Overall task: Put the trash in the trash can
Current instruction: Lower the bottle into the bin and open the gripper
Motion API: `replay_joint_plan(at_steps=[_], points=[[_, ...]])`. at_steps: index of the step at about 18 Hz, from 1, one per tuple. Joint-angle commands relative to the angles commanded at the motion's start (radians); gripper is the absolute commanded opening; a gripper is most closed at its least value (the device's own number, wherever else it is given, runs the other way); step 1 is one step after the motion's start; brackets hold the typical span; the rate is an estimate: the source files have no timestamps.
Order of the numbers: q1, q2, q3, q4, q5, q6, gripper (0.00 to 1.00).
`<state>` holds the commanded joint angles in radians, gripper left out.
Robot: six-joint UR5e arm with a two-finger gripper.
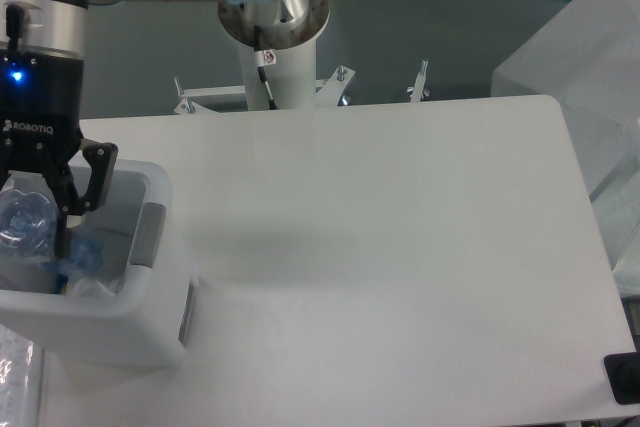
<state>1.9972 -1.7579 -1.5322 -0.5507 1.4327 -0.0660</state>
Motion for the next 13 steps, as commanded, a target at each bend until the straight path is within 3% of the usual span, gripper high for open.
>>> replay_joint_plan(at_steps=[5,11,12,13], points=[[-0.005,-0.005,-0.072,0.0,0.0,0.002,0.68],[-0.011,-0.011,-0.111,-0.002,-0.002,0.006,0.71],[-0.012,-0.011,-0.109,0.0,-0.003,0.009,0.72],[-0.012,-0.011,-0.105,0.0,-0.003,0.023,0.8]])
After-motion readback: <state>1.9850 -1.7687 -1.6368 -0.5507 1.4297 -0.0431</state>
